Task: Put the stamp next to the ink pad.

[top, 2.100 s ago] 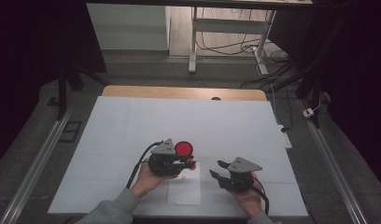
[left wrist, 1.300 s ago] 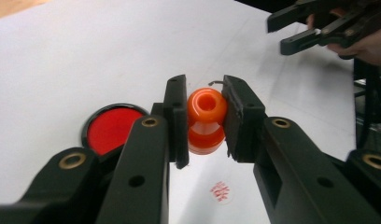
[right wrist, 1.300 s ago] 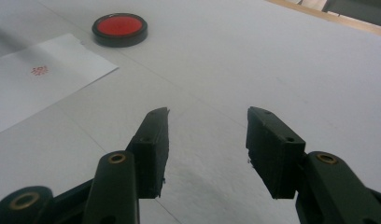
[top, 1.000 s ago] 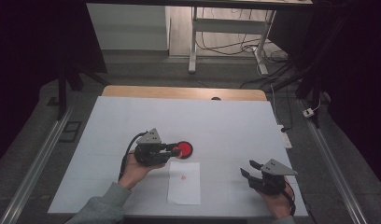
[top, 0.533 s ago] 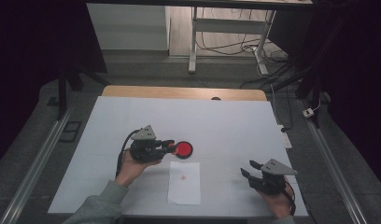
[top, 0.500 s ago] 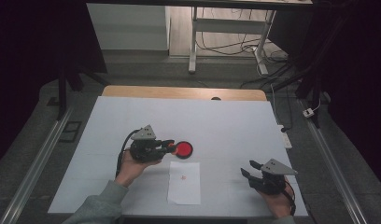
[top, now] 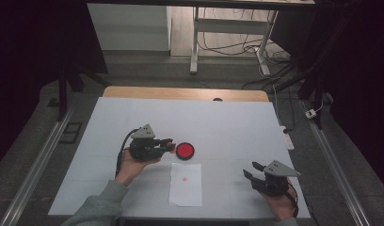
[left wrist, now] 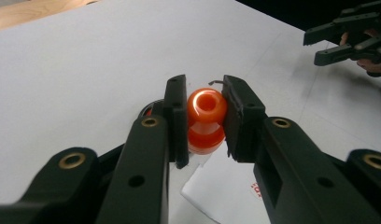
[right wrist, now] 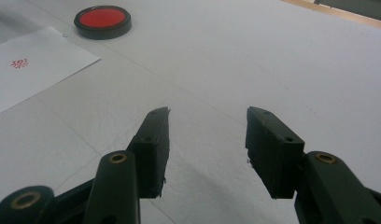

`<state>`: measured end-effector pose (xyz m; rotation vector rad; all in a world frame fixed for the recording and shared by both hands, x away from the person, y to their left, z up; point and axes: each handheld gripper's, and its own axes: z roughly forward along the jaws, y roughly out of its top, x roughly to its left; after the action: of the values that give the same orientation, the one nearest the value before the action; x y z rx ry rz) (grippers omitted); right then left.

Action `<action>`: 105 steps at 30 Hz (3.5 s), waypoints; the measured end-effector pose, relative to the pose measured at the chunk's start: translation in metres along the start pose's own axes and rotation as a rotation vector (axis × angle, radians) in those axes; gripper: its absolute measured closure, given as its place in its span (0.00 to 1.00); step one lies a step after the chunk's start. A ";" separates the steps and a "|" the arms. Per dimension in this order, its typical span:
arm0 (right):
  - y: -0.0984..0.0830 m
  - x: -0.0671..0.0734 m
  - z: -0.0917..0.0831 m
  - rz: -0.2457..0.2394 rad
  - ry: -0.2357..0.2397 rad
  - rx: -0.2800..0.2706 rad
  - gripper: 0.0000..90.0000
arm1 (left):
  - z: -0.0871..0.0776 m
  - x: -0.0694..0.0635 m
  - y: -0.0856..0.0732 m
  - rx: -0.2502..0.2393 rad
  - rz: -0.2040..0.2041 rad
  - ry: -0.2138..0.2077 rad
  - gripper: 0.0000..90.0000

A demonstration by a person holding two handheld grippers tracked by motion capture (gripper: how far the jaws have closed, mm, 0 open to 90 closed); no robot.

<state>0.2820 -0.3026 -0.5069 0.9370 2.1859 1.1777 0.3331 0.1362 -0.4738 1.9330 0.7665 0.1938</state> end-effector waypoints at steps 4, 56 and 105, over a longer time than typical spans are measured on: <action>0.000 0.001 0.000 -0.002 0.003 0.001 0.54 | 0.001 0.005 -0.001 0.004 -0.013 0.018 0.80; -0.003 -0.003 0.000 0.009 -0.001 0.004 0.54 | 0.060 0.050 -0.024 0.192 -0.029 0.149 0.74; 0.001 -0.012 0.005 -0.021 0.036 0.013 0.49 | -0.095 -0.014 -0.099 0.090 -0.070 0.220 0.36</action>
<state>0.2938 -0.3090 -0.5080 0.9027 2.2291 1.1807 0.2371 0.2282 -0.5099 1.9867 1.0014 0.3380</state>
